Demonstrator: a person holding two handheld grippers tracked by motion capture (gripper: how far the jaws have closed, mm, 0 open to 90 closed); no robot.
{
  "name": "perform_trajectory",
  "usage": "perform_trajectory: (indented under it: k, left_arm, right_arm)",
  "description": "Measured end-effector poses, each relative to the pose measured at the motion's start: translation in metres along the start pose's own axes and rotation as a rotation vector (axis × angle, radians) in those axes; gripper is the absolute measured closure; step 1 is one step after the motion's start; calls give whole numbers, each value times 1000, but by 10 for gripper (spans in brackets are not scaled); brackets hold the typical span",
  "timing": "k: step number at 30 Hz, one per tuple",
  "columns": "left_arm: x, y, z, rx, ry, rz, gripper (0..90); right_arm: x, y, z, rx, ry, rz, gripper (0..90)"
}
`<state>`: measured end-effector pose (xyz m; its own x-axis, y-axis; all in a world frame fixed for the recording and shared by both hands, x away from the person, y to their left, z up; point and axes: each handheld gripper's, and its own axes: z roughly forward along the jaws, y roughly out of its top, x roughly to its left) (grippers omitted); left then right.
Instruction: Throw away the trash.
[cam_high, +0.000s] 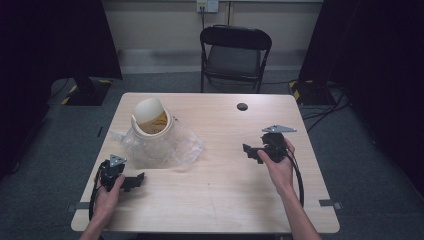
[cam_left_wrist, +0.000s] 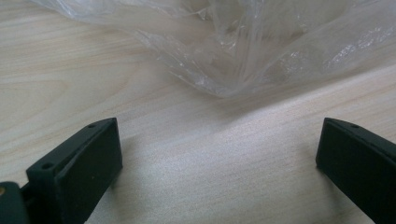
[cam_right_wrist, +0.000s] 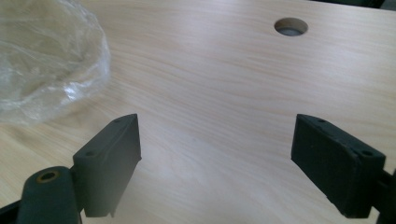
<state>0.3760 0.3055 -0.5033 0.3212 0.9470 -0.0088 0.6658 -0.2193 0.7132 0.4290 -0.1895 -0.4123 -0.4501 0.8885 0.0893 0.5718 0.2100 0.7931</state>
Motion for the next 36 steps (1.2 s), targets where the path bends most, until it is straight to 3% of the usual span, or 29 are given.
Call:
perform_trajectory:
  k: [8,14,22,28,32,33,36]
  left_arm:
    - [0,0,0,0,0,0,0]
    - [0,0,0,1,0,1,0]
    - [0,0,0,0,2,-1,0]
    - [0,0,0,0,2,-1,0]
    - [0,0,0,0,2,-1,0]
    - [0,0,0,0,2,-1,0]
    - [0,0,0,0,1,-1,0]
  right_arm:
    - [-19,-27,-9,24,-43,29,151]
    - [-44,-56,-18,54,-83,90,154]
    - [-62,-85,-18,122,-146,98,154]
    - [-66,-102,-16,155,-178,95,153]
    - [-64,-107,-14,140,-212,67,144]
    - [-62,-111,-13,106,-229,60,128]
    - [-62,-113,-13,88,-230,57,125]
